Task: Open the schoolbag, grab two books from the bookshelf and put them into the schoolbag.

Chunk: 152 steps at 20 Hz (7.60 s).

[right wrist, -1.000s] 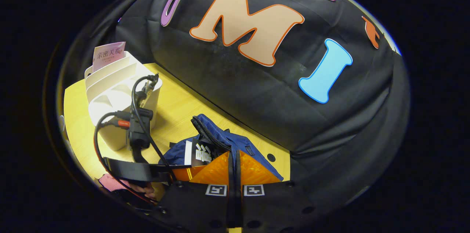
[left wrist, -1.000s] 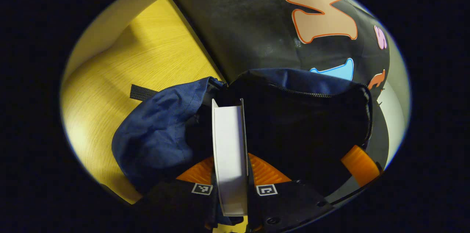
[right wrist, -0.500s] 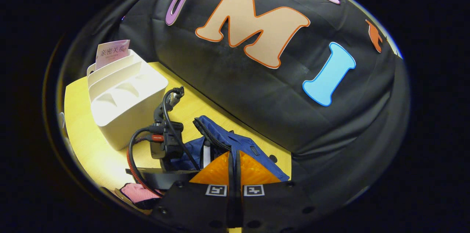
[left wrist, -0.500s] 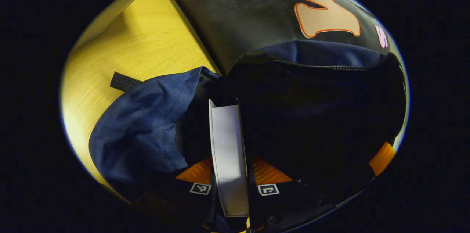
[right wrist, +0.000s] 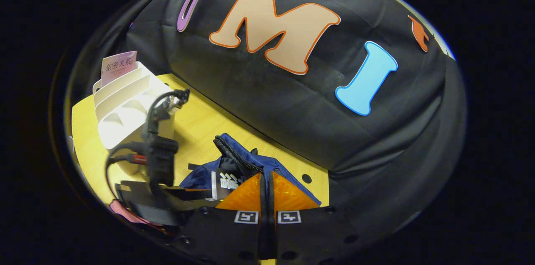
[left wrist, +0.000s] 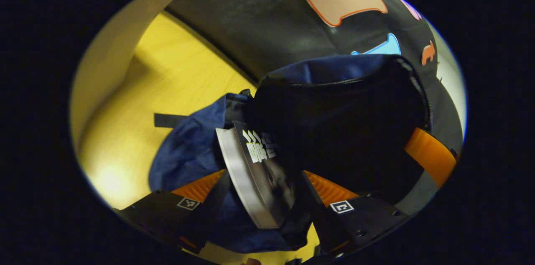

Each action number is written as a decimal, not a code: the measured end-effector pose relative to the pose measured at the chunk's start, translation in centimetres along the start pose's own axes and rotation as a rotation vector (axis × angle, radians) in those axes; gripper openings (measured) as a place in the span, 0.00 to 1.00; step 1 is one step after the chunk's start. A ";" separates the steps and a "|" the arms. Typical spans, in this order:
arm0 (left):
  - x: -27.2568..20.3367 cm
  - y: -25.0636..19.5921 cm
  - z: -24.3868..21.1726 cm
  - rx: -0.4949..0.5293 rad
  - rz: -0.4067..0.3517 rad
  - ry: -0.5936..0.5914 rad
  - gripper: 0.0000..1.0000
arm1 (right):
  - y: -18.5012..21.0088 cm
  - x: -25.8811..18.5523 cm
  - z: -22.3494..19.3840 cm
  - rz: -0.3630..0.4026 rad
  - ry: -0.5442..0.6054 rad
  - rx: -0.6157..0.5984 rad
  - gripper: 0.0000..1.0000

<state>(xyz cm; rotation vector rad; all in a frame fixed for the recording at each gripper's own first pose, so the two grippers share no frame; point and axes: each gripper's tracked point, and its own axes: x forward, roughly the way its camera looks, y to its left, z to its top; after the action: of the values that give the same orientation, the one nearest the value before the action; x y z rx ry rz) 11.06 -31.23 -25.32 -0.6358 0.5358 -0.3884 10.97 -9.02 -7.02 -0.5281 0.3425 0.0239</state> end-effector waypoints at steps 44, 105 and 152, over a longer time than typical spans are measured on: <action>-31.1 30.2 35.7 0.420 0.711 0.384 0.91 | -0.6 0.6 -1.0 -0.047 0.104 0.020 0.02; -22.7 -3.7 14.3 -0.050 0.025 0.128 0.29 | -2.0 -0.8 -2.1 0.045 0.044 0.094 0.03; -2.9 2.7 2.1 -0.013 0.110 -0.137 0.95 | 4.7 0.0 -3.6 0.216 0.061 0.164 0.03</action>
<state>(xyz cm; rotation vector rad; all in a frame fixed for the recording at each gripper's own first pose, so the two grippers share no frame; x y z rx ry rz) 10.40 -26.88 -24.62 -0.6369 0.4407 -0.2357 9.29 -6.76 -12.28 -0.3278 0.4558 0.1871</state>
